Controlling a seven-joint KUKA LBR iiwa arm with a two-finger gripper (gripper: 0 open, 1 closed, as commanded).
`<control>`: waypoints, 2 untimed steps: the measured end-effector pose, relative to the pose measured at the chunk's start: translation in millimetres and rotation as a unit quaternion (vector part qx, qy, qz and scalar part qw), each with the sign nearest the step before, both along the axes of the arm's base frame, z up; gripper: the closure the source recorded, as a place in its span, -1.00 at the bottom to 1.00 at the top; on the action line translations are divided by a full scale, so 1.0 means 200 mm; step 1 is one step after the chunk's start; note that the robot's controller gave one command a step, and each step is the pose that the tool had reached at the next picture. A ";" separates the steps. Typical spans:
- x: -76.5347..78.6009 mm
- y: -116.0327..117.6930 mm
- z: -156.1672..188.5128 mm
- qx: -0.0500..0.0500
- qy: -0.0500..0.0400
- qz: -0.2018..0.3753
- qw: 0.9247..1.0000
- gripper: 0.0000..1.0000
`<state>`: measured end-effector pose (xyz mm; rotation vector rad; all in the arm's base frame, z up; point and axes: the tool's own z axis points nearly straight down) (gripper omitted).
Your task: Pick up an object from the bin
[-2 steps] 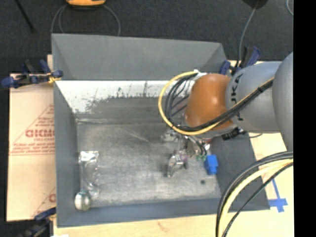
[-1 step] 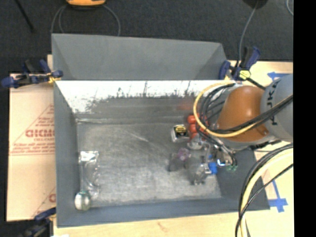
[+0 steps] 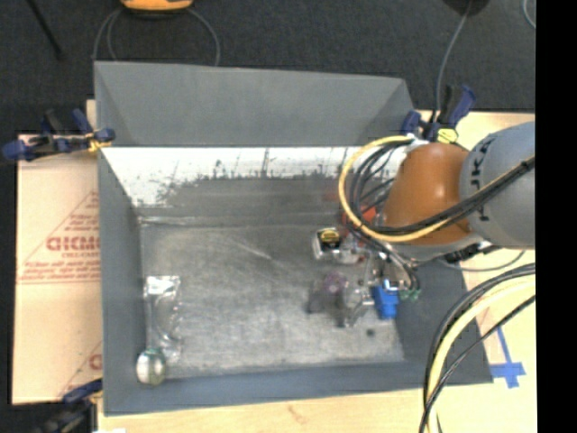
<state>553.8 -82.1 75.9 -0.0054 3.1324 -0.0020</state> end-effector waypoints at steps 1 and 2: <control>0.00 0.00 0.01 0.001 -0.002 -0.001 1.000 1.00; 0.00 0.00 0.01 0.001 -0.002 -0.002 1.000 1.00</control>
Offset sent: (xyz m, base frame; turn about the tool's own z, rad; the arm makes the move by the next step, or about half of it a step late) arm 0.0000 0.0000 0.0000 0.0000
